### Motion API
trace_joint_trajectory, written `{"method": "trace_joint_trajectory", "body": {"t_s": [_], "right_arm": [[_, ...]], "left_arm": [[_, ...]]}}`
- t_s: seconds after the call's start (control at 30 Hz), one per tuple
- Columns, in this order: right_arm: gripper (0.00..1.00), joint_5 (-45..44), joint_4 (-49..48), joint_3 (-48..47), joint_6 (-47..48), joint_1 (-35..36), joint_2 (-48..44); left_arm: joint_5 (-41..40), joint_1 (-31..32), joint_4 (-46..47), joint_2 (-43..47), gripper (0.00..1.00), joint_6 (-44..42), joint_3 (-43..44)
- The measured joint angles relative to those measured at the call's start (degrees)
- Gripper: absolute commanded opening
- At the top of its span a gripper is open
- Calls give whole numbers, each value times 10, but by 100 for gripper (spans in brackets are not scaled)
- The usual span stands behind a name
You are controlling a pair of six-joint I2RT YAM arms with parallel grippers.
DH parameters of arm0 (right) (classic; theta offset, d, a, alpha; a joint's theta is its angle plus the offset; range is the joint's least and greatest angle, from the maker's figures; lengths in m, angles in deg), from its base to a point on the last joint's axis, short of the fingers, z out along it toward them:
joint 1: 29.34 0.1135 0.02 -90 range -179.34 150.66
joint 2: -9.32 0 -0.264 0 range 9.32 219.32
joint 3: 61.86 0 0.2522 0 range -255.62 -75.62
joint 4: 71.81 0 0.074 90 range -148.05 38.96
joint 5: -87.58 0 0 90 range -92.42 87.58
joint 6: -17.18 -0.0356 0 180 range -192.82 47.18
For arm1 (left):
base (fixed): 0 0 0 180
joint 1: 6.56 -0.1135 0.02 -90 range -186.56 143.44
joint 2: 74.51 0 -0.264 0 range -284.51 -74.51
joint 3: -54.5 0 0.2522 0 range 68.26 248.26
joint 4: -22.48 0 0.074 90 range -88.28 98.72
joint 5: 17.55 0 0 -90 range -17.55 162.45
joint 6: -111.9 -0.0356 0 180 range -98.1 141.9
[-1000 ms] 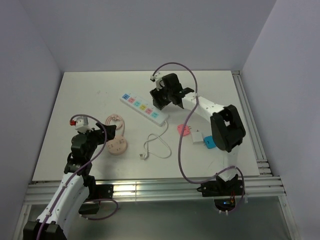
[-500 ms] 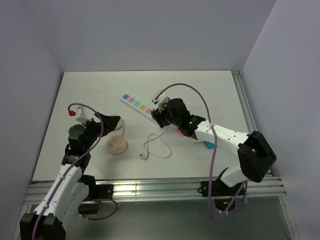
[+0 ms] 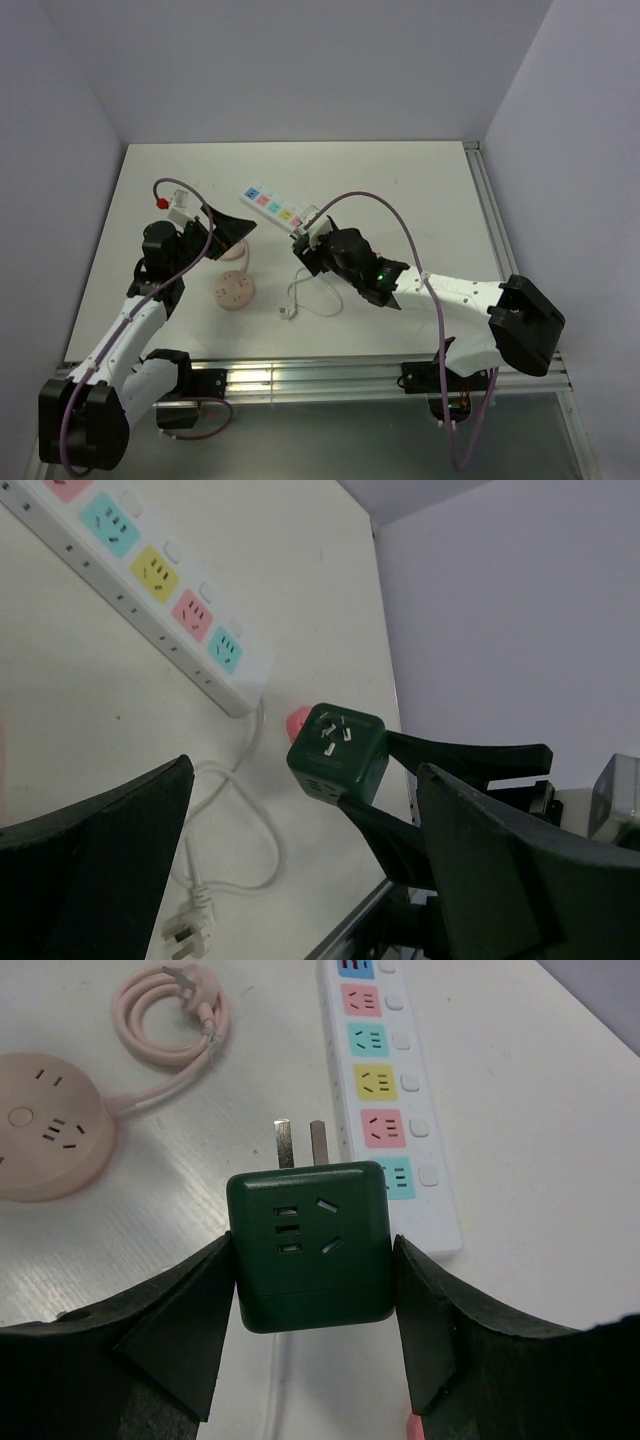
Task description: Insert the plug
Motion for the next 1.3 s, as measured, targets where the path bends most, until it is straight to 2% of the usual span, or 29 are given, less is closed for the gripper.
{"method": "trace_joint_trajectory", "body": {"t_s": [0.2,0.4,0.67,1.3], "right_arm": [[30,-10,1,0,-2,14,0],[27,-10,21,-12,-4,16,4],[27,12,65,-68,-16,16,31],[26,71,101,-81,-24,16,31]], "left_arm": [[31,31,-7,-70,100,-2,10],[35,63,-4,-76,100,-1,13],[55,69,35,-89,99,-2,25],[64,104,62,-173,99,14,47]]}}
